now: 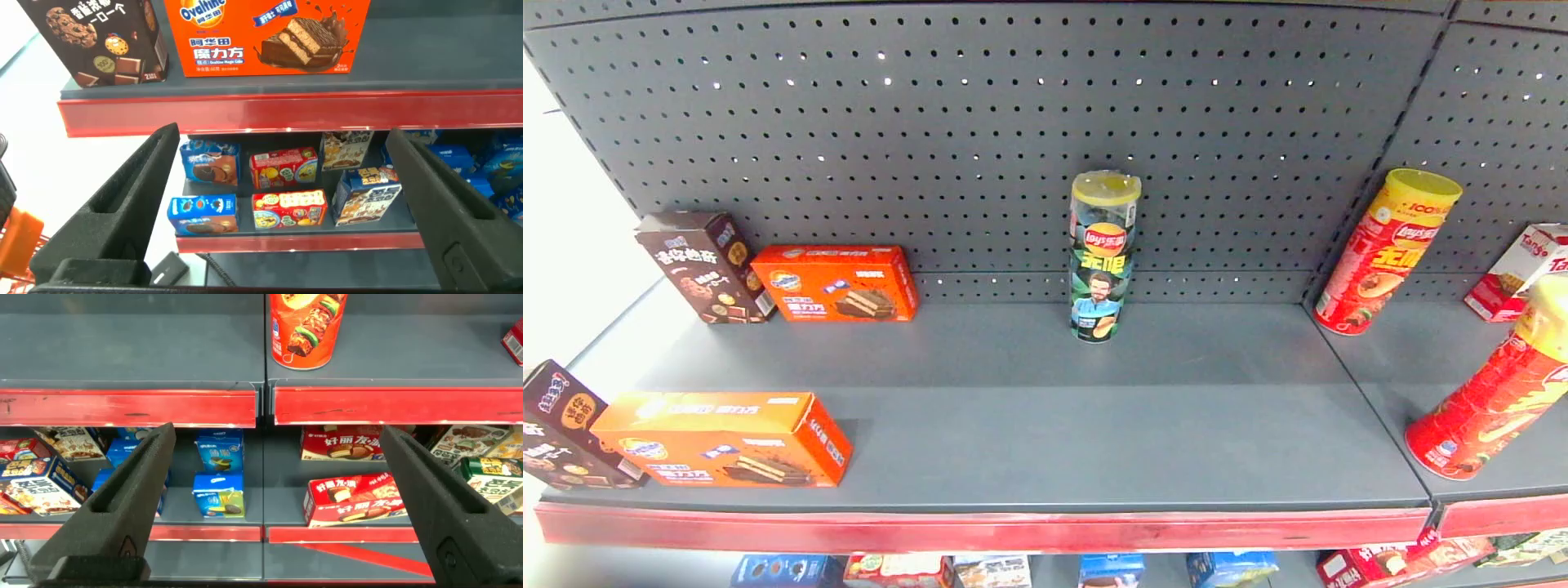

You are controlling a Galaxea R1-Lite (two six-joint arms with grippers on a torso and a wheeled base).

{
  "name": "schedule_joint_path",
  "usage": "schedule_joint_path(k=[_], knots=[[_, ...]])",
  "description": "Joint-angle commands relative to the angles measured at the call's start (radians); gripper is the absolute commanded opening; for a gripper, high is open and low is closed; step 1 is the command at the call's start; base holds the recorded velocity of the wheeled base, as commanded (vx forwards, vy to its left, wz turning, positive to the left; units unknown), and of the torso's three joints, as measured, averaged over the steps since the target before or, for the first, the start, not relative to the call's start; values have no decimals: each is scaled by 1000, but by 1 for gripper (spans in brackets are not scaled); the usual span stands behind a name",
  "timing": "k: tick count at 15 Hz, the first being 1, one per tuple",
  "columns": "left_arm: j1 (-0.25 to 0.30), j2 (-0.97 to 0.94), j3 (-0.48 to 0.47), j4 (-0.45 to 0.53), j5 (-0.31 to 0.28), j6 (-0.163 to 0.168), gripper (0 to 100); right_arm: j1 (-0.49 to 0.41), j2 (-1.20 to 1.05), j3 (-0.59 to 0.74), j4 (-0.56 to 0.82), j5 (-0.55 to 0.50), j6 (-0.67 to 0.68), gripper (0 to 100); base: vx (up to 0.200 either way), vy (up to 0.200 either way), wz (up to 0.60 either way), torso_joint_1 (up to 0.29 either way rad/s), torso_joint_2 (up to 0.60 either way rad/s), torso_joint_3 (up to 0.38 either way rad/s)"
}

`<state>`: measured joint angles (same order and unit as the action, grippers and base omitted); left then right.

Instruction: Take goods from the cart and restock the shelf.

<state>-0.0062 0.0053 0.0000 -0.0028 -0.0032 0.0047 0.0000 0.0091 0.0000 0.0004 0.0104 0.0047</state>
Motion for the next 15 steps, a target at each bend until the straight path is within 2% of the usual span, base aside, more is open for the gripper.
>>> schedule_joint_path(k=[1,8,15], knots=[[0,1,0,0,0,0,100,0,2,0,0,0,0,100,0,0,0,0,0,0],[2,1,0,1,0,-2,100,0,2,0,0,0,-2,100,0,0,0,0,0,0],[2,1,0,1,0,0,100,0,2,0,0,0,-3,100,0,0,600,3,3,2]])
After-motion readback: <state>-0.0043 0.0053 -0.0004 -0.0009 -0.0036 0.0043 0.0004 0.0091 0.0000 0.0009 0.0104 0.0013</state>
